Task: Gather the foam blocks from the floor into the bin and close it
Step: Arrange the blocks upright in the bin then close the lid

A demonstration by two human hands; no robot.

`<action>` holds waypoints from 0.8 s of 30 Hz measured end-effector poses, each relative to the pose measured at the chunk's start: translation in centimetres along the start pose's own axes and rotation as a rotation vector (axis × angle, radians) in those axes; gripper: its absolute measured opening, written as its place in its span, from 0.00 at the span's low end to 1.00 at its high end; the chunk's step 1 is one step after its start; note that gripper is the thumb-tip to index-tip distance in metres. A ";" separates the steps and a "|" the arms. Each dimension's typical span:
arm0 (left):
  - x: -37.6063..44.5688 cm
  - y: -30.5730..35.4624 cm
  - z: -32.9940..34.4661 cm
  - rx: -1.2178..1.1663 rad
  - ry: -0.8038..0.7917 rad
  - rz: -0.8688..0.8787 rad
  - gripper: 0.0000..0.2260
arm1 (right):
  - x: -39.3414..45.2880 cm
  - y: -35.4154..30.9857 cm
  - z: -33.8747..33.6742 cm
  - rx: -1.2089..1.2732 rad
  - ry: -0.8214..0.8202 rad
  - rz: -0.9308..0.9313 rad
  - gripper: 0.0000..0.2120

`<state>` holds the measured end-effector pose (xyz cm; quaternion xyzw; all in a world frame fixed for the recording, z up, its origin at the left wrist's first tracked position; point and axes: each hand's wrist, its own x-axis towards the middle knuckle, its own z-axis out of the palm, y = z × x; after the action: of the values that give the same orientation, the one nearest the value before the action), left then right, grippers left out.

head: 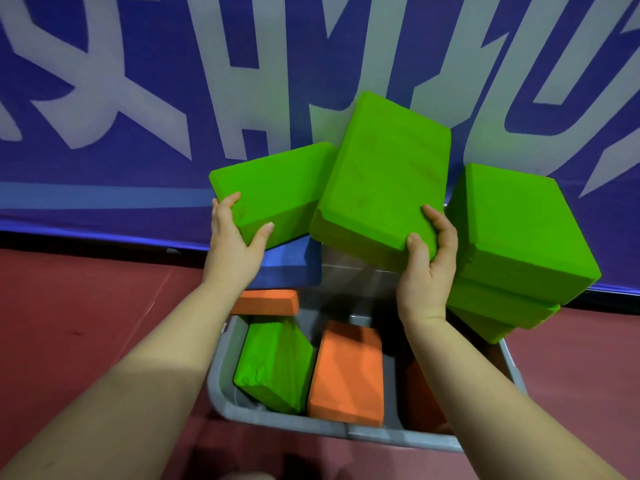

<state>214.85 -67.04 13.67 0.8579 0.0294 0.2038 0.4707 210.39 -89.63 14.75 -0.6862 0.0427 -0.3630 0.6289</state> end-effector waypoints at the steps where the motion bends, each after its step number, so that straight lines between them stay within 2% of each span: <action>1: 0.0 0.0 0.1 0.001 -0.007 0.002 0.29 | -0.2 0.1 -0.2 -0.009 0.003 -0.006 0.20; 9: 0.7 -0.4 -0.7 -0.072 -0.030 -0.015 0.28 | -1.6 0.6 -1.3 0.001 -0.018 0.016 0.21; 13: 1.9 -0.9 -2.5 -0.121 0.011 -0.024 0.26 | -1.0 0.5 -0.3 0.051 -0.079 0.066 0.20; 16: 2.3 -2.1 -3.9 -0.133 -0.022 -0.031 0.25 | -1.7 0.3 0.8 0.050 -0.143 0.087 0.19; 24: 2.1 -3.2 -4.2 -0.117 -0.041 -0.041 0.27 | -0.9 -0.9 3.0 0.047 -0.161 0.073 0.18</action>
<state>215.66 -61.47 13.73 0.8320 0.0255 0.1780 0.5248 211.09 -86.47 15.35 -0.6963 0.0084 -0.2845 0.6589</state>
